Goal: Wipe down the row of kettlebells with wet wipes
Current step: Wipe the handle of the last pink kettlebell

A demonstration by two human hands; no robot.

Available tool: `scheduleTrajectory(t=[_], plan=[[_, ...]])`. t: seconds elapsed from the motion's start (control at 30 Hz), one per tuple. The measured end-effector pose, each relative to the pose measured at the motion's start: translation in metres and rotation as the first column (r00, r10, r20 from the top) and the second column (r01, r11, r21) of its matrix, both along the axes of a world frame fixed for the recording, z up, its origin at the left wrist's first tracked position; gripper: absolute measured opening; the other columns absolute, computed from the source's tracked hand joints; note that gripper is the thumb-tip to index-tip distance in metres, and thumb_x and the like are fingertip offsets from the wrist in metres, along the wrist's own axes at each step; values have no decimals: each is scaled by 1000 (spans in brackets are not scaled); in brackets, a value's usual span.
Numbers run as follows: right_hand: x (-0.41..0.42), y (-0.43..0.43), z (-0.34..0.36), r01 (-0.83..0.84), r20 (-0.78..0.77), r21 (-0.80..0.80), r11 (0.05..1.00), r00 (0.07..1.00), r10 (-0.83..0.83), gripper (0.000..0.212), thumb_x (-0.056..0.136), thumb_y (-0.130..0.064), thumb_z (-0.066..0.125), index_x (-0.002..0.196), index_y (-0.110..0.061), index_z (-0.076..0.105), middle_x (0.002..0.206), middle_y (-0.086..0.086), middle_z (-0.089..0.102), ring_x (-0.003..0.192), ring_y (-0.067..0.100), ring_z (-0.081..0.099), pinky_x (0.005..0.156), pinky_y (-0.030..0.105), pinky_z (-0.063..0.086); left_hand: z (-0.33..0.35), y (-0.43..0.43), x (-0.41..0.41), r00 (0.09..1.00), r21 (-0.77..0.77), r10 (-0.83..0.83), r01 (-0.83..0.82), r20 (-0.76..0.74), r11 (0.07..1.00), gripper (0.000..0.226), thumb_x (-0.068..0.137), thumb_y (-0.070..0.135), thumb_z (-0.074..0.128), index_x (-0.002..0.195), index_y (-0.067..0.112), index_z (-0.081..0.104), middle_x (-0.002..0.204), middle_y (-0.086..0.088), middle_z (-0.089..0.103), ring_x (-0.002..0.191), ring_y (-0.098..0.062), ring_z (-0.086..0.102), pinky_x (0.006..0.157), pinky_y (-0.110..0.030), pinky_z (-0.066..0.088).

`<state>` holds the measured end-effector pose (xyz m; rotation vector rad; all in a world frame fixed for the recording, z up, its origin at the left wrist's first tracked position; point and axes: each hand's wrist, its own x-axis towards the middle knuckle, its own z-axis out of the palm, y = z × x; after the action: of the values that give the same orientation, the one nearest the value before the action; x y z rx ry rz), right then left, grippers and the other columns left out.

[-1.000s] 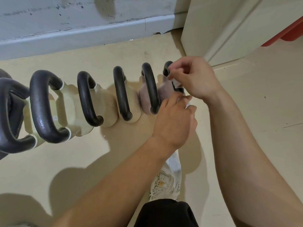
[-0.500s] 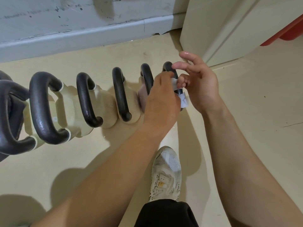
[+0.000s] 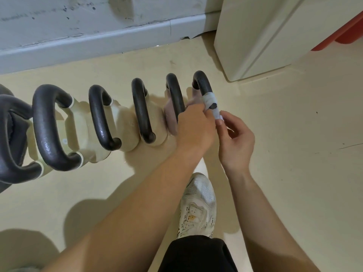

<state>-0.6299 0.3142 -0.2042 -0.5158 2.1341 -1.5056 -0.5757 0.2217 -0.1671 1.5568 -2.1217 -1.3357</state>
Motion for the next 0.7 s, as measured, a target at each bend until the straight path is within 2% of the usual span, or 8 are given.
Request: scheduleTrajectory(t=[0.1, 0.23, 0.3, 0.37, 0.43, 0.5, 0.6, 0.7], plan=[[10, -6, -4, 39, 82, -7, 999, 996, -39, 32, 105, -22, 55, 135, -15, 67, 128, -2, 72, 118, 5, 67, 100, 23, 54, 4, 3, -7, 998, 154, 56, -52, -22, 987, 35, 104, 27, 41, 73, 16, 53, 69, 4, 54, 70, -17, 55, 61, -25, 37], [2, -27, -3, -28, 51, -19, 999, 998, 29, 35, 107, -29, 46, 130, -18, 70, 110, -7, 77, 103, 6, 71, 90, 28, 57, 20, -6, -21, 960, 419, 267, -208, -86, 884, 43, 105, 39, 33, 89, 15, 65, 92, -6, 68, 93, -26, 64, 88, -37, 49], [-13, -42, 1, -80, 20, 12, 997, 997, 80, 32, 106, -29, 47, 114, -17, 76, 91, 0, 78, 87, 17, 73, 79, 39, 60, 22, -19, -32, 925, 462, 375, -304, -67, 833, 48, 105, 40, 34, 114, 3, 63, 116, -18, 67, 109, -35, 62, 95, -42, 50], [-27, -59, 9, -125, 12, 66, 990, 992, 124, 32, 101, -29, 53, 84, -9, 71, 69, 7, 69, 67, 30, 60, 64, 43, 52, 22, -34, -41, 890, 512, 453, -363, -58, 779, 46, 104, 37, 38, 123, 2, 60, 121, -18, 66, 103, -33, 64, 83, -38, 53], [-36, -71, 18, -142, 37, 125, 982, 990, 139, 39, 97, -31, 58, 62, -14, 61, 53, -4, 53, 57, 18, 47, 60, 34, 41, 22, -41, -47, 871, 607, 491, -390, -2, 693, 42, 103, 36, 41, 125, 6, 59, 112, -13, 69, 91, -27, 65, 75, -33, 52], [-39, -74, 23, -163, 47, 168, 972, 987, 157, 44, 96, -37, 61, 54, -24, 62, 50, -12, 55, 56, 16, 52, 59, 31, 43, 20, -39, -50, 880, 623, 473, -396, 46, 675, 43, 105, 39, 37, 127, 9, 57, 110, -11, 69, 93, -26, 67, 82, -33, 52], [-35, -61, 20, -190, 30, 164, 968, 982, 188, 38, 98, -39, 57, 76, -14, 74, 68, 5, 72, 69, 22, 68, 68, 45, 55, 14, -23, -48, 873, 519, 487, -421, 9, 744, 44, 105, 42, 35, 106, 8, 62, 95, -9, 69, 85, -24, 67, 74, -31, 52], [-27, -33, 8, -181, 8, 118, 976, 983, 181, 35, 102, -33, 52, 80, -16, 72, 70, 14, 67, 66, 17, 56, 66, 47, 51, 5, 10, -32, 846, 470, 523, -420, -107, 776, 39, 105, 36, 42, 72, 19, 52, 68, 1, 58, 66, -16, 59, 63, -27, 46]])
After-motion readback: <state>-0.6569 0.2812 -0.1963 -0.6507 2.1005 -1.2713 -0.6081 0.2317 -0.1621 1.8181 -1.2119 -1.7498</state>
